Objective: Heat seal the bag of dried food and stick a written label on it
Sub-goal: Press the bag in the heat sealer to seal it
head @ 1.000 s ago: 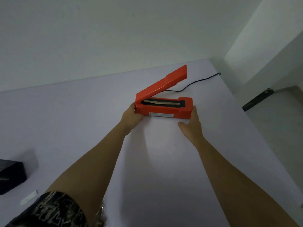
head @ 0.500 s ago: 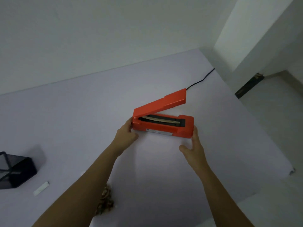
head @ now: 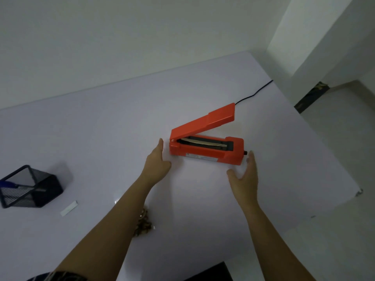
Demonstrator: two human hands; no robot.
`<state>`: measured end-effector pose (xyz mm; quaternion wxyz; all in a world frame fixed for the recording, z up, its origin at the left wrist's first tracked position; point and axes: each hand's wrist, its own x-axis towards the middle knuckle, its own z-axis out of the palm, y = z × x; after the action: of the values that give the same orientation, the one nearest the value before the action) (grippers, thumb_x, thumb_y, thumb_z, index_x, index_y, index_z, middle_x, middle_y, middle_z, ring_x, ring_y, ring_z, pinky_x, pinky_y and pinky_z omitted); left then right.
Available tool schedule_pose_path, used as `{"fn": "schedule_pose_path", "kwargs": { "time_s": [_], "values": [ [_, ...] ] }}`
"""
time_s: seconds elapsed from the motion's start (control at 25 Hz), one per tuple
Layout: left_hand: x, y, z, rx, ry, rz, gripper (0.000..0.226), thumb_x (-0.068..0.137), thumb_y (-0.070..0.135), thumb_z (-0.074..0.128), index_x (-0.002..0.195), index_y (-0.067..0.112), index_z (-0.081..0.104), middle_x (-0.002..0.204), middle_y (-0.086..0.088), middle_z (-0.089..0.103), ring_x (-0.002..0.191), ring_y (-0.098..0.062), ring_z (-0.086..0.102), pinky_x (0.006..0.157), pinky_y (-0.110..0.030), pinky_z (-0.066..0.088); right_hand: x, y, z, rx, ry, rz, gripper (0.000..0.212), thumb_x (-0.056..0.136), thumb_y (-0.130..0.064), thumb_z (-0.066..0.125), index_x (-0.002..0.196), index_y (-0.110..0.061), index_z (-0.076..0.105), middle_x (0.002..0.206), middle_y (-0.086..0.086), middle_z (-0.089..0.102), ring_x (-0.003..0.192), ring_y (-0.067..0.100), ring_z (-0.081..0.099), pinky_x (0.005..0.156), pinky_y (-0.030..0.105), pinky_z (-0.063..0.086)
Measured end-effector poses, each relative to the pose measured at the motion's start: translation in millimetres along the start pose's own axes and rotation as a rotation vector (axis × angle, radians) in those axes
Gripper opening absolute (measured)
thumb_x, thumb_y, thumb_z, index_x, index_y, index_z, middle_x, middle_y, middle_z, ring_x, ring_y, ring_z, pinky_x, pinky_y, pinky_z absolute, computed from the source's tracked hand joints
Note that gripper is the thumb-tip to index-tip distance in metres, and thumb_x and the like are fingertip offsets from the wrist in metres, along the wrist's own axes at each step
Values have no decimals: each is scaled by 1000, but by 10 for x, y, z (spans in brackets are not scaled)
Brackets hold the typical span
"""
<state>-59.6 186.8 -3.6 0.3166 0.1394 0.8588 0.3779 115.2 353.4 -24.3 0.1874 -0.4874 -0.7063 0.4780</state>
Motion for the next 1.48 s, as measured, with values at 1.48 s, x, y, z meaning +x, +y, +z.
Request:
{"fn": "schedule_pose_path", "kwargs": {
  "time_s": [1.48],
  "values": [
    [-581, -311, 689, -378, -55, 7, 14, 94, 16, 48, 89, 17, 61, 91, -8, 65, 92, -30, 61, 83, -50, 54, -404, 62, 274, 331, -528, 142, 19, 81, -11, 69, 94, -22, 61, 100, -3, 68, 96, 11, 64, 75, 18, 53]
  ]
}}
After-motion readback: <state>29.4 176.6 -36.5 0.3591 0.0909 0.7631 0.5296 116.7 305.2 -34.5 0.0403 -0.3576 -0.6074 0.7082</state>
